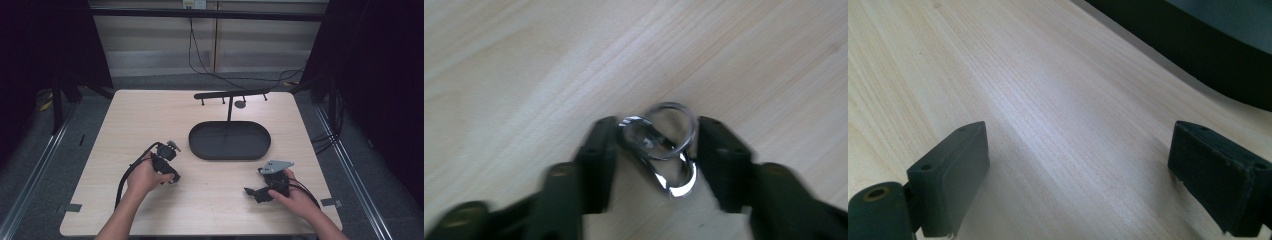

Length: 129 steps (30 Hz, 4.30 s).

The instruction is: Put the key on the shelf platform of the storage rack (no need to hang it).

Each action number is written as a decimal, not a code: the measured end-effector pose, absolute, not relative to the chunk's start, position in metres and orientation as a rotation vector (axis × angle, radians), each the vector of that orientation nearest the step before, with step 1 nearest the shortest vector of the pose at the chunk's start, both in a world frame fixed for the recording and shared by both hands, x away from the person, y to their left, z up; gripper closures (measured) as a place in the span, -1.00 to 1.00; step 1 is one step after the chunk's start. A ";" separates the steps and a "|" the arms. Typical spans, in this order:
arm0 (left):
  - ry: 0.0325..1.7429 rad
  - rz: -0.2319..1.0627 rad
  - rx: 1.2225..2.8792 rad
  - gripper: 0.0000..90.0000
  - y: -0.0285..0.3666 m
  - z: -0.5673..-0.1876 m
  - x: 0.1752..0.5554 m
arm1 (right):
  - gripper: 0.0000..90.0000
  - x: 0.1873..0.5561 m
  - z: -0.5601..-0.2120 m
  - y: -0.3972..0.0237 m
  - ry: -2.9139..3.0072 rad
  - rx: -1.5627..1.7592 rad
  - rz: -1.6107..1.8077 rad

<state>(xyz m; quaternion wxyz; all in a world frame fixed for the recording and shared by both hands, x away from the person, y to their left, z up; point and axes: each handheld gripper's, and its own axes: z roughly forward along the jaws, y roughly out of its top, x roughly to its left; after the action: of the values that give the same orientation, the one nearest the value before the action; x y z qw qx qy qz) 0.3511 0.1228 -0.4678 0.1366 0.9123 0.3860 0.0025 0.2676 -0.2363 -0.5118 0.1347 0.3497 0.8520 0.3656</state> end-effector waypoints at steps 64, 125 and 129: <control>1.023 -0.150 2.660 0.63 0.062 -0.391 0.395 | -0.80 0.268 -0.512 -0.236 2.468 1.009 1.061; 0.958 -0.118 2.668 0.62 0.002 -0.392 0.435 | -0.80 0.268 -0.512 -0.236 2.467 1.008 1.059; 0.947 -0.104 2.674 0.62 0.000 -0.393 0.438 | -0.80 0.268 -0.512 -0.236 2.467 1.007 1.060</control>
<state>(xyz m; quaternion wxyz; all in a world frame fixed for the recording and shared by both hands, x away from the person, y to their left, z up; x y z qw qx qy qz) 0.4376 0.0004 -0.3935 0.1509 0.9312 0.3298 -0.0362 0.2679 -0.2365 -0.5118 0.1367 0.3479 0.8522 0.3660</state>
